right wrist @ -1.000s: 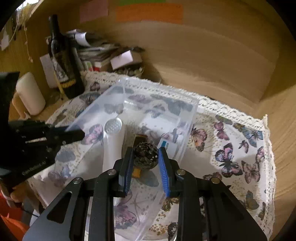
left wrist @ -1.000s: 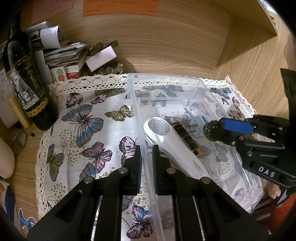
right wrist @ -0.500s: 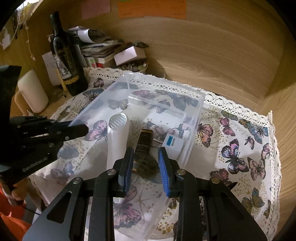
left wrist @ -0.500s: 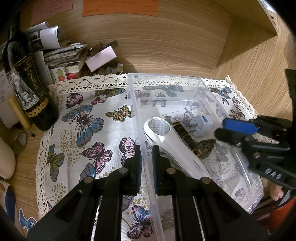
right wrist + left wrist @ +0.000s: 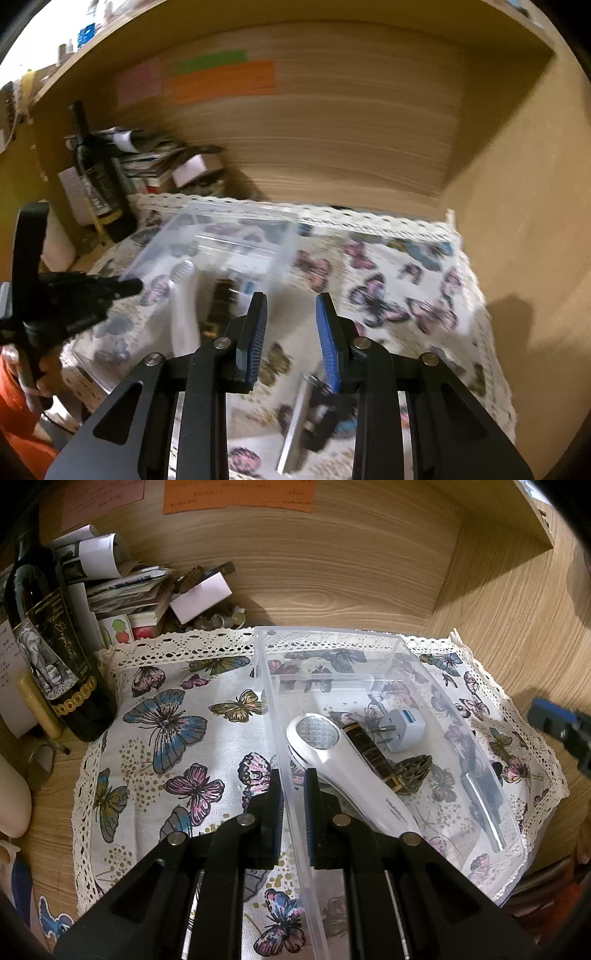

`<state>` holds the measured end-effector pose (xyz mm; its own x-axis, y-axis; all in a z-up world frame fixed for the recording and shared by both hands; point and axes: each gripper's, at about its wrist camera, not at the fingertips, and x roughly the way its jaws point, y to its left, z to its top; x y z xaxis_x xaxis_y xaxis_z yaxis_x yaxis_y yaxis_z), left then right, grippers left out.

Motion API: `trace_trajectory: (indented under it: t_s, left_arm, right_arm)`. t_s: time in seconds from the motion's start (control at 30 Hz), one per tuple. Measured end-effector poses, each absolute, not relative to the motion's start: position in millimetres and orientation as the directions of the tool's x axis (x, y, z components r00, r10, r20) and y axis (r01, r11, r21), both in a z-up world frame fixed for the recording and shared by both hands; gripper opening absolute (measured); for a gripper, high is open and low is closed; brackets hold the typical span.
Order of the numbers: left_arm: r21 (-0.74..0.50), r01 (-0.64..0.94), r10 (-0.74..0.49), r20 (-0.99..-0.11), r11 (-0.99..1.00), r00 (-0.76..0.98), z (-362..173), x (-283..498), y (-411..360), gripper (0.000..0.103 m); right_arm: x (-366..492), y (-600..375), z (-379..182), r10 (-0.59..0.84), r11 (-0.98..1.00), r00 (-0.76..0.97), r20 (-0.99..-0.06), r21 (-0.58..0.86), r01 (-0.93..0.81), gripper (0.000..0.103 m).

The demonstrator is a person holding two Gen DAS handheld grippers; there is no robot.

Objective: Organize rigid objects

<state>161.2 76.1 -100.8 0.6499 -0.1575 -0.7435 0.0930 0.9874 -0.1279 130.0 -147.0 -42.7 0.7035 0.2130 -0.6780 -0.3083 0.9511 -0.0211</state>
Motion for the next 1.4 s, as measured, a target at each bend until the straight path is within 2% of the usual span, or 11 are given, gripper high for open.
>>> trace_trajectory:
  t_s: [0.4, 0.63, 0.87, 0.97, 1.07, 1.4]
  left_arm:
    - [-0.127, 0.092, -0.156, -0.743, 0.988, 0.65, -100.8, 161.1, 75.7, 0.009]
    - [-0.126, 0.091, -0.155, -0.743, 0.988, 0.651, -100.9, 160.8, 75.7, 0.009]
    - [-0.126, 0.091, -0.155, -0.743, 0.988, 0.651, -101.0, 160.7, 75.6, 0.009]
    - [-0.126, 0.092, -0.155, -0.743, 0.988, 0.651, -101.0, 160.7, 75.5, 0.009]
    - [-0.123, 0.093, -0.154, -0.744, 0.988, 0.651, -101.0, 160.6, 75.8, 0.009]
    - [-0.123, 0.093, -0.153, -0.743, 0.988, 0.651, -101.2, 160.2, 75.9, 0.009]
  right_arm:
    - [110.6, -174.2, -108.0, 0.126, 0.975, 0.566, -0.815, -0.005, -0.223, 0.025]
    - [105.2, -179.9, -133.3, 0.143, 0.977, 0.496, -0.857, 0.042, -0.21, 0.028]
    - [109.9, -177.3, -140.7, 0.138, 0.977, 0.511, -0.848, 0.033, -0.209, 0.028]
    - [110.0, -180.7, -140.1, 0.136, 0.98, 0.521, -0.843, 0.038, -0.196, 0.019]
    - [110.3, -185.5, -137.2, 0.169, 0.978, 0.516, -0.84, 0.08, -0.191, 0.019]
    - [112.0, -175.9, -95.4, 0.161, 0.977, 0.616, -0.771, 0.038, -0.208, 0.019]
